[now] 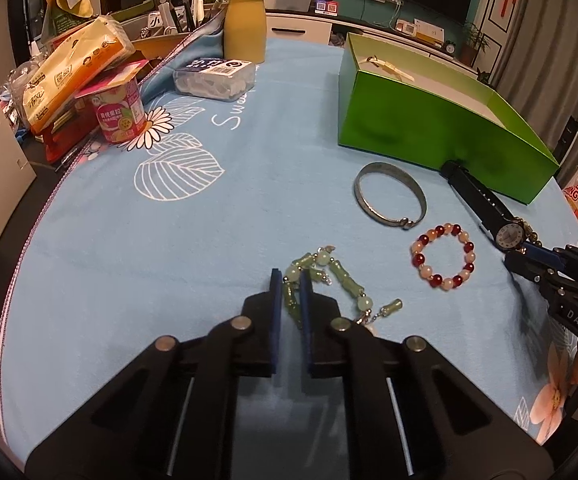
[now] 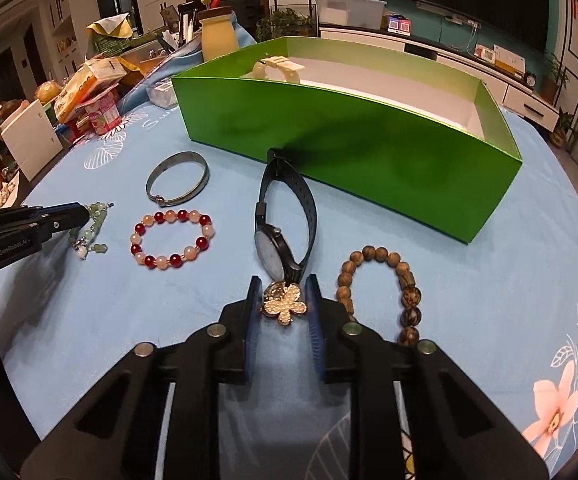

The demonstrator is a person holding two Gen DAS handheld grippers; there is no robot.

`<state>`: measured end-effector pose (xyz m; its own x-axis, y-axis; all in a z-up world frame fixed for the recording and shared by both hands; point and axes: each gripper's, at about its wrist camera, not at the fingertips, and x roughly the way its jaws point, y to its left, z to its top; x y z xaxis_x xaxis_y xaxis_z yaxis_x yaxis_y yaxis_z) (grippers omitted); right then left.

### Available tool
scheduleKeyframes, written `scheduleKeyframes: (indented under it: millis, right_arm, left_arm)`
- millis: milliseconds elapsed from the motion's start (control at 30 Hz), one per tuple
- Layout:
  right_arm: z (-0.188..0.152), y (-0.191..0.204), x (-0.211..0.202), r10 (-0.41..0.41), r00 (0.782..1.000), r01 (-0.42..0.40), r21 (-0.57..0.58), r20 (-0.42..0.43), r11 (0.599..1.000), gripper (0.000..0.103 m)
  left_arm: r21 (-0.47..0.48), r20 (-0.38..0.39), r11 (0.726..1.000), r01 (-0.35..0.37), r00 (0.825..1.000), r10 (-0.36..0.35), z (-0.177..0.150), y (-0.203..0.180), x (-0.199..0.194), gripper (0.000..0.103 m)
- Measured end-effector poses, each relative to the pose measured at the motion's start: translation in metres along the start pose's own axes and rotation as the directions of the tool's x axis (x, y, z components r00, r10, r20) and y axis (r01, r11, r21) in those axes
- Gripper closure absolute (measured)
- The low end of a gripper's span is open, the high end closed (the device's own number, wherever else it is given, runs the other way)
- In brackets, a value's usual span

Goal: Organize jewelry
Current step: 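Grasp the green jade charm bracelet with the left tool while the right tool grasps the black watch, then carry the jade bracelet and black watch toward the green box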

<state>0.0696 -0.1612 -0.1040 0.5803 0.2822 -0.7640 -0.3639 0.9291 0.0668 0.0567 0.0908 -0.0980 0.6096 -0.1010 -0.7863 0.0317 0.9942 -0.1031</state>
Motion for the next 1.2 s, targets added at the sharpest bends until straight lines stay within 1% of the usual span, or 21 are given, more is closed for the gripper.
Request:
scheduleKeyframes:
  millis: [267,433,567,833,1067,1200]
  right_arm:
    - [-0.007,-0.005,-0.010,0.020,1.000,-0.020,0.038,0.002,0.999,0.081]
    - [-0.009,-0.008,-0.029,0.027,0.999,-0.029,0.054,0.035,0.998,0.081]
    - [-0.004,-0.011,-0.048,0.033,0.996,-0.038,0.062,0.085,0.997,0.081]
    - [0.010,-0.014,-0.076,0.035,0.985,-0.045,0.055,0.168,0.997,0.081]
    - [0.020,-0.021,-0.087,0.029,0.977,-0.040,0.049,0.210,0.998,0.081]
    - [0.027,-0.026,-0.090,0.025,0.974,-0.038,0.055,0.227,0.998,0.081]
  left_arm:
    - [-0.034,0.021,0.998,0.052,0.998,-0.052,0.000,0.001,-0.016,0.097]
    - [-0.042,0.052,0.995,0.085,0.995,-0.083,0.005,-0.003,-0.032,0.098]
    - [-0.037,0.075,0.993,0.108,0.992,-0.105,0.011,-0.008,-0.044,0.098]
    - [0.002,0.138,0.988,0.154,0.979,-0.153,0.034,-0.024,-0.069,0.098]
    - [0.028,0.175,0.979,0.201,0.963,-0.202,0.068,-0.036,-0.083,0.098]
    - [0.057,0.190,0.976,0.213,0.957,-0.220,0.085,-0.047,-0.086,0.098]
